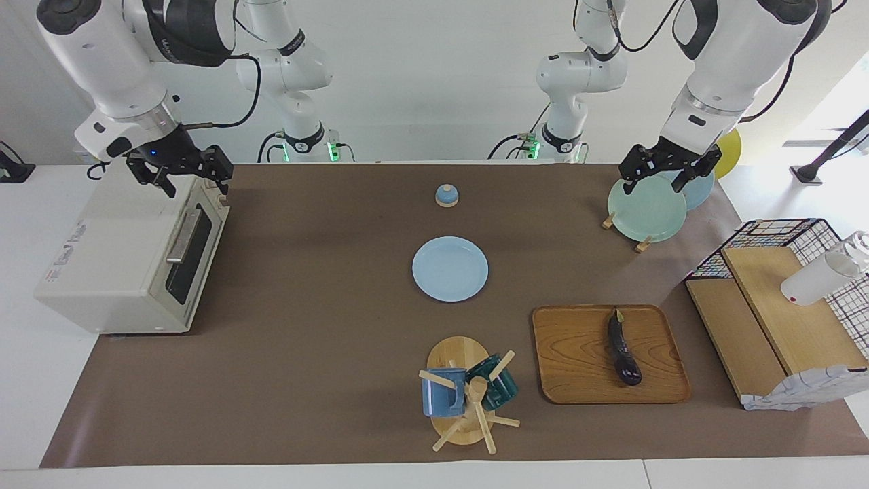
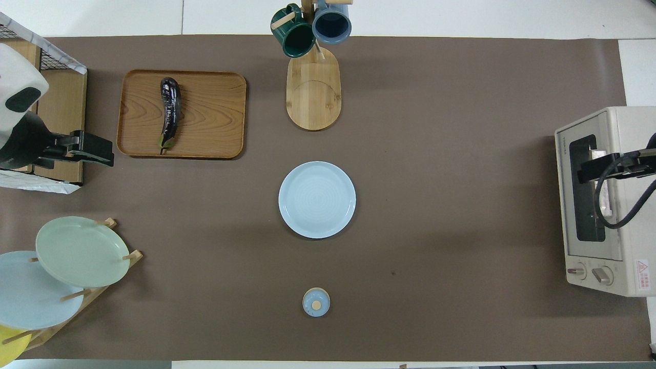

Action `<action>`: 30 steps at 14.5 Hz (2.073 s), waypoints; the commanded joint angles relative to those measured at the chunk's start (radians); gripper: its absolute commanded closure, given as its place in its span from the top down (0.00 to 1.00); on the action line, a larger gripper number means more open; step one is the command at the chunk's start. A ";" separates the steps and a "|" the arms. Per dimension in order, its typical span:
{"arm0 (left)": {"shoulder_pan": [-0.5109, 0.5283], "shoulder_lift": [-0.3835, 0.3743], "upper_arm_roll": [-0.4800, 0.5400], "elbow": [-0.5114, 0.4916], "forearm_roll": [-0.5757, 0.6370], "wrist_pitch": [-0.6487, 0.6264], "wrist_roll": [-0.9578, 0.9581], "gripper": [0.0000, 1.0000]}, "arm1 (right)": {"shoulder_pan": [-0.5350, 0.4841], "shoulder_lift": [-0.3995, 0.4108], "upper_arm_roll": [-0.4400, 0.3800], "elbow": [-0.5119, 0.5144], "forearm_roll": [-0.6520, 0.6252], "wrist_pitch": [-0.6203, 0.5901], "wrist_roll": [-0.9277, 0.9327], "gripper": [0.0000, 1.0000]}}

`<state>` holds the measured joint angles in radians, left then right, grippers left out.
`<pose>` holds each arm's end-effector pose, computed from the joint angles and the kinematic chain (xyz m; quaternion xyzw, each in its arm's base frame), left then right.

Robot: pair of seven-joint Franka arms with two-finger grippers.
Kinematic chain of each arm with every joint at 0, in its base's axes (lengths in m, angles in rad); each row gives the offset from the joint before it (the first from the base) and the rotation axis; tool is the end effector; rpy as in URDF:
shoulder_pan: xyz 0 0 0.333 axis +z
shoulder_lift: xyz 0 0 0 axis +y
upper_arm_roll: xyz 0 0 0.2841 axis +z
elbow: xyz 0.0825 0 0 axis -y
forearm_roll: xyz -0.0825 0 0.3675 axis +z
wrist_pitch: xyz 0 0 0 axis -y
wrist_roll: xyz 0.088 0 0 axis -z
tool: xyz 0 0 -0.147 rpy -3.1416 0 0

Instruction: Put eggplant into oven

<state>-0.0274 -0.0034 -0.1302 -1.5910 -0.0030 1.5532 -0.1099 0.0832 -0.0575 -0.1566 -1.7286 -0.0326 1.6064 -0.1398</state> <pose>0.5266 -0.0842 0.5437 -0.9996 0.0238 0.0172 0.0010 0.5166 -0.0442 0.5139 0.9988 0.0346 -0.0338 0.0082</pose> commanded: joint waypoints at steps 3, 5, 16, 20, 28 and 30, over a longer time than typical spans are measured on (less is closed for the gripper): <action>-0.009 -0.035 0.011 -0.040 -0.014 0.015 0.013 1.00 | -0.010 -0.007 0.003 0.006 0.026 -0.017 0.002 1.00; -0.009 -0.035 0.012 -0.038 -0.014 0.019 0.015 1.00 | -0.008 -0.007 0.003 0.004 0.026 -0.019 0.000 1.00; 0.000 0.150 0.015 -0.004 -0.031 0.197 0.007 1.00 | -0.022 -0.102 -0.001 -0.236 0.011 0.188 -0.069 0.00; -0.002 0.386 0.017 0.068 -0.023 0.371 0.009 1.00 | -0.034 -0.124 0.000 -0.304 -0.116 0.242 -0.066 0.00; 0.003 0.637 0.017 0.128 0.038 0.691 0.015 1.00 | -0.106 -0.117 0.000 -0.405 -0.144 0.369 -0.076 0.00; -0.002 0.634 0.017 0.108 0.038 0.711 0.015 1.00 | -0.106 -0.119 0.000 -0.416 -0.144 0.386 -0.072 0.00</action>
<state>-0.0211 0.6376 -0.1183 -1.4707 0.0139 2.2406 -0.1001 -0.0115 -0.1504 -0.1633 -2.1088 -0.1626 1.9588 -0.1907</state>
